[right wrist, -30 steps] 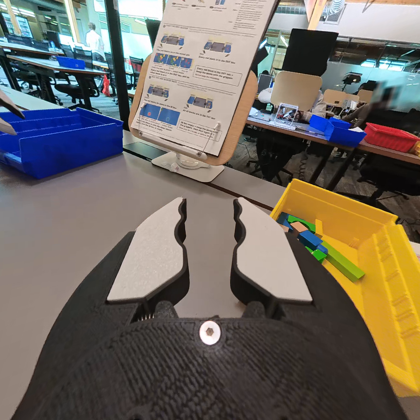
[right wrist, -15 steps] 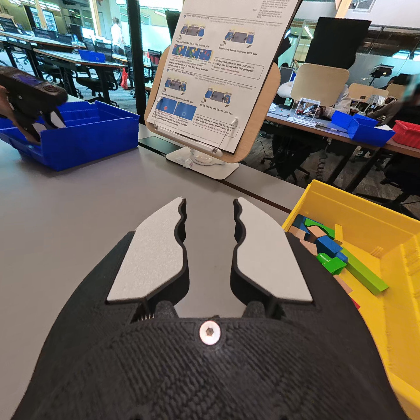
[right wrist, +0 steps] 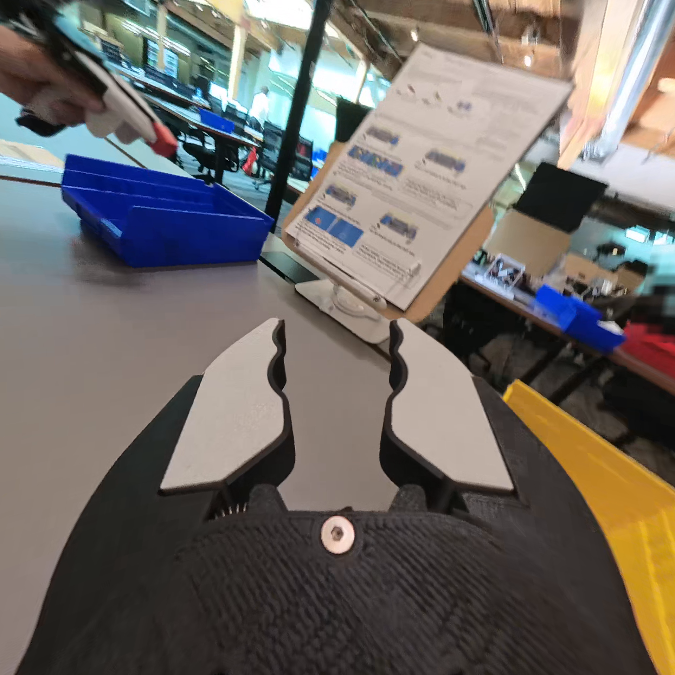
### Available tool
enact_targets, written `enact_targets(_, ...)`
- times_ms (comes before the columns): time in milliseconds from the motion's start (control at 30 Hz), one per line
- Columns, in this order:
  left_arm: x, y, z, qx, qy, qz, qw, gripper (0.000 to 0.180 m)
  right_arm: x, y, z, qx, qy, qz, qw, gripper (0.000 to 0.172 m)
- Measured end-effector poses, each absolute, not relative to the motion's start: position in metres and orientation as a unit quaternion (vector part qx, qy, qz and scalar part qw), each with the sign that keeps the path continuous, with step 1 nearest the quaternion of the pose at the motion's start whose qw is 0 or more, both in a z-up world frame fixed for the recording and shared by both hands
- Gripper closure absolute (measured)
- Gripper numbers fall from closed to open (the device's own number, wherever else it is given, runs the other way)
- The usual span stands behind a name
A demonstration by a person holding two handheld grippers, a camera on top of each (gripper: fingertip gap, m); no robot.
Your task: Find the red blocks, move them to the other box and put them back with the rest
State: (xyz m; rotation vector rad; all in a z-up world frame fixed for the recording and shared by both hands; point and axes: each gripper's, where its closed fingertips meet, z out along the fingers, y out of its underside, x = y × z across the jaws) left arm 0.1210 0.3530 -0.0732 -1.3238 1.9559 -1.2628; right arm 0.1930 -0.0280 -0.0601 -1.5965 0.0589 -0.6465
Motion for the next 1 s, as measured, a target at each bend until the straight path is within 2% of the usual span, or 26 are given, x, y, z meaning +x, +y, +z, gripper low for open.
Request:
enact_targets(133, 0.114, 0.253, -0.048, -0.448, 0.659, -0.588, 0.140, 0.153, 0.169, -0.004, -0.054, -0.676, -0.066, -0.337, 0.652, 0.112)
enact_targets(333, 0.115, 0.115, -0.078, -0.375, 0.638, -0.672, -0.032, 0.153, 0.137, 0.027, -0.064, -0.643, -0.191, -0.399, 0.625, 0.116)
enact_targets(533, 0.127, 0.053, -0.103, -0.363, 0.608, -0.687, -0.163, 0.153, 0.124, 0.035, -0.085, -0.655, -0.250, -0.372, 0.608, 0.123)
enact_targets(767, 0.119, 0.031, -0.115, -0.353, 0.569, -0.701, -0.246, 0.153, 0.117, 0.044, -0.110, -0.684, -0.264, -0.307, 0.607, 0.131)
enact_targets(867, 0.118, 0.027, -0.120, -0.355, 0.563, -0.699, -0.262, 0.153, 0.119, 0.045, -0.116, -0.692, -0.266, -0.307, 0.597, 0.143)
enact_targets(1000, 0.117, 0.026, -0.119, -0.348, 0.552, -0.708, -0.270, 0.154, 0.120, 0.044, -0.116, -0.701, -0.254, -0.286, 0.602, 0.143)
